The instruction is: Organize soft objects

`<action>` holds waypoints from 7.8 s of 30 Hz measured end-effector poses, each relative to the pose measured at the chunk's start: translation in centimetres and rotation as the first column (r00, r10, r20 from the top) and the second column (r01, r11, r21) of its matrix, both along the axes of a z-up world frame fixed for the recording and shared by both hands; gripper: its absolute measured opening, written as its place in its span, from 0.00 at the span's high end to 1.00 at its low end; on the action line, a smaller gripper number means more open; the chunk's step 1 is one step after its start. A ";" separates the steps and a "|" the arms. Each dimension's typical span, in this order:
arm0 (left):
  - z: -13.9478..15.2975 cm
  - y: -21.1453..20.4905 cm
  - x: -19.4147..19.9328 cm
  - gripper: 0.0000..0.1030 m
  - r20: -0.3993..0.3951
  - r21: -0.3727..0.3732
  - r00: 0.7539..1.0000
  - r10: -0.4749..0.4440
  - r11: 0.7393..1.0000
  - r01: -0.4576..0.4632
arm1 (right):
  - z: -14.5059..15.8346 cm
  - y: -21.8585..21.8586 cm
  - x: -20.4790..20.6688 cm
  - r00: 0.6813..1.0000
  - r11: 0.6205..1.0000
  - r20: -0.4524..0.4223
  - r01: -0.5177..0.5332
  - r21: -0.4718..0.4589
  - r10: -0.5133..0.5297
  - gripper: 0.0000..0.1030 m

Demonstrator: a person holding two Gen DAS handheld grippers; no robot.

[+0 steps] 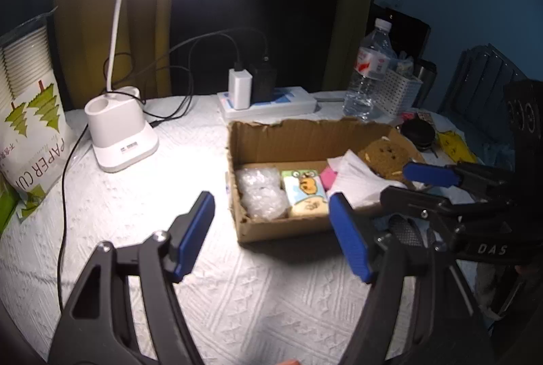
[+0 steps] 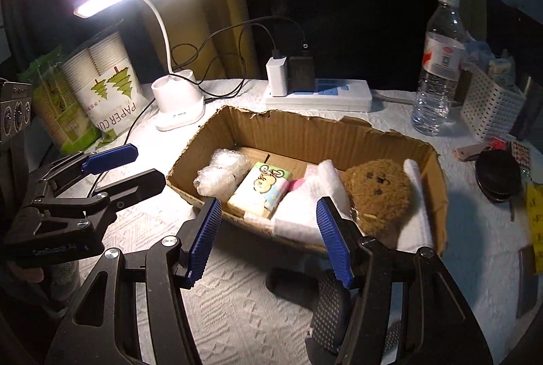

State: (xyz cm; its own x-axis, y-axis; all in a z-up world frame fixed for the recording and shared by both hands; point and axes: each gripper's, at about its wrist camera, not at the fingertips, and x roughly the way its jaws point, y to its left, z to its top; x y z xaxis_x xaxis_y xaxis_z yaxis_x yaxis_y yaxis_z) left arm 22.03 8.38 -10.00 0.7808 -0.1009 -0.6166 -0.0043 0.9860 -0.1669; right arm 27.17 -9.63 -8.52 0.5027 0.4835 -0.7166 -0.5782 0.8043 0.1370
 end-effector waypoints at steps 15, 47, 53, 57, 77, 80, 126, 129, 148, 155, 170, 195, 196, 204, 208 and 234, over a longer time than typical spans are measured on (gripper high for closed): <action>-0.3 -4.7 -0.8 0.19 -0.017 0.029 0.997 -0.069 0.997 0.070 | -1.3 -7.7 -2.6 0.992 0.992 -0.011 0.124 0.019 -0.124 0.40; -2.4 -7.3 -2.4 0.19 -0.090 0.052 0.992 -0.093 0.994 0.098 | -7.8 -7.3 -4.2 0.985 0.996 -0.143 0.088 -0.030 -0.092 0.64; -2.2 -6.7 -3.0 0.19 -0.081 0.045 0.993 -0.083 0.995 0.087 | -6.8 -6.9 -4.9 0.990 0.996 -0.113 0.082 -0.030 -0.085 0.65; -2.2 -6.2 -3.5 0.19 -0.074 0.038 0.994 -0.077 0.996 0.080 | -5.5 -6.7 -5.4 0.994 0.998 -0.084 0.068 -0.014 -0.069 0.65; -0.7 -2.8 -4.4 0.19 -0.003 0.013 0.999 -0.038 0.999 0.038 | 0.5 -3.4 -6.6 0.999 1.000 0.053 -0.002 0.006 0.001 0.65; -0.4 -2.4 -4.3 0.19 0.011 0.013 0.999 -0.036 0.999 0.036 | 0.9 -2.9 -6.4 0.998 1.000 0.063 -0.008 0.001 0.008 0.65; -2.3 4.1 2.5 0.19 -0.013 -0.052 0.999 0.038 0.998 -0.038 | -0.6 5.3 4.5 0.995 0.993 0.035 -0.093 -0.072 0.095 0.65; -2.7 4.2 2.9 0.19 -0.024 -0.058 0.999 0.040 0.997 -0.041 | -1.1 5.7 5.1 0.995 0.993 0.023 -0.096 -0.075 0.098 0.65; -2.1 3.3 2.8 0.19 -0.019 -0.034 0.999 0.034 0.999 -0.034 | -1.4 4.9 5.2 0.998 0.996 0.000 -0.067 -0.064 0.068 0.51; -0.9 2.4 1.5 0.19 0.003 -0.024 0.999 0.034 0.999 -0.034 | -0.5 3.4 3.6 0.998 0.997 0.021 -0.056 -0.051 0.057 0.51; 1.0 -1.1 -1.7 0.19 0.046 0.002 0.999 -0.013 1.000 0.013 | 1.1 -0.6 -0.6 0.998 1.000 0.062 -0.007 -0.030 0.009 0.51; 2.7 -5.6 -7.7 0.19 0.097 0.037 0.990 -0.099 0.995 0.095 | 2.9 -6.9 -7.7 0.987 0.995 0.123 0.100 0.002 -0.100 0.51; 2.8 -5.7 -8.0 0.19 0.098 0.038 0.990 -0.101 0.995 0.097 | 2.9 -7.1 -8.1 0.987 0.995 0.126 0.103 0.003 -0.103 0.51; 3.5 -6.5 -10.2 0.19 0.124 0.053 0.986 -0.115 0.993 0.109 | 3.4 -8.0 -10.4 0.982 0.993 0.147 0.118 0.016 -0.119 0.51; 4.1 -7.0 -11.4 0.19 0.145 0.064 0.982 -0.120 0.992 0.111 | 4.1 -8.4 -11.7 0.978 0.992 0.169 0.123 0.020 -0.125 0.51; 13.7 -7.0 -20.0 0.01 0.397 0.079 0.918 -0.023 0.997 -0.009 | 13.7 -10.4 -20.8 0.894 0.977 0.395 0.184 0.107 -0.212 0.24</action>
State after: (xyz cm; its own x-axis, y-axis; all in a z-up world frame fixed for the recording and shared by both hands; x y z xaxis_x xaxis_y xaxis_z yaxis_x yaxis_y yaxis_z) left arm 1.99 1.35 3.72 0.9624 -0.0714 -0.2621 0.0532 0.9957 -0.0762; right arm 6.33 -20.02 5.16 0.8312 0.3826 -0.4034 -0.4250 0.9050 -0.0174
